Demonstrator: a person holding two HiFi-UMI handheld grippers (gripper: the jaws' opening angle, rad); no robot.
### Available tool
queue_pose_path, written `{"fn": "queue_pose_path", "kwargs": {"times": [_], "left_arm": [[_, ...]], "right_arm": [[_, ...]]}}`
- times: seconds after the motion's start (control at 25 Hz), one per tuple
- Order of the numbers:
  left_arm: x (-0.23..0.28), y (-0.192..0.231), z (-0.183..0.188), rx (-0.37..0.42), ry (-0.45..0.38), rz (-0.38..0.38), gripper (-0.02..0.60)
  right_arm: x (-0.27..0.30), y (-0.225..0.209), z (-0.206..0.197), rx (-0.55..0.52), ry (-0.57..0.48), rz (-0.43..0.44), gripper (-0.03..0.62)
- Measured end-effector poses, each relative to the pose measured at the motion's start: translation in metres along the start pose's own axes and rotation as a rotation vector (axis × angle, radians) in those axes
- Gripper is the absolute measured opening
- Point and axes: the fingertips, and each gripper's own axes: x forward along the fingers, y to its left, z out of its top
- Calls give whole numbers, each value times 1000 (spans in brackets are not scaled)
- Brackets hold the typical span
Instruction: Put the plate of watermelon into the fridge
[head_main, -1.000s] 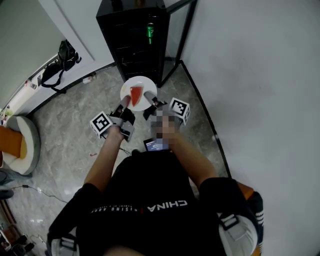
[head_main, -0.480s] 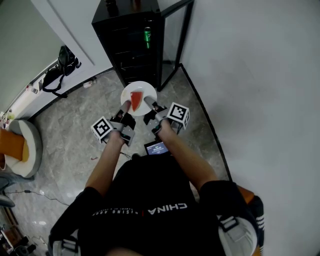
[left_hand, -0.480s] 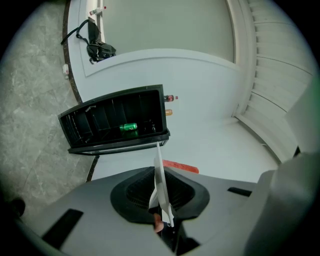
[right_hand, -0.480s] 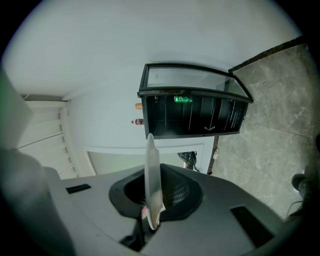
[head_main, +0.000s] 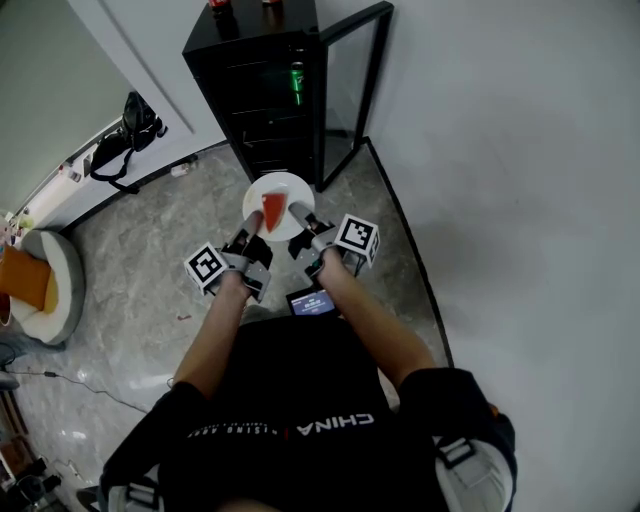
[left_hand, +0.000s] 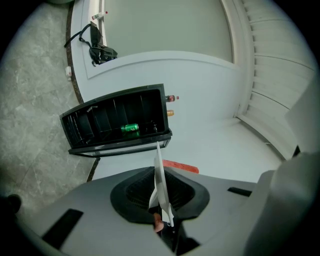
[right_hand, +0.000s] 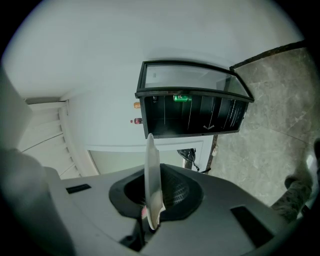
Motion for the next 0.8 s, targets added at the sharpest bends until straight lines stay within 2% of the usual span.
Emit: {"fn": "queue_pose_path", "kwargs": {"times": [0.08,0.28,0.44,0.64,0.8], "left_arm": [[-2,1,-2,2,-2,7,29],[-20,-34,11,-13,1,-8,29],[-16,-13,9,-8,25,-22,31],[-11,-30,11,-29,69,-39,31],[-3,-21,9,-18,118,-57,31]], "right_arm": [[-2,-2,-2,8,7,-3,23],[0,34,-23,-12,4,-21,23],[2,14,-19,-16,-12,-10,23],[-2,35,-18,-37,-48,-20,23],[-2,28,-13,-46,-83,-11,23]]}}
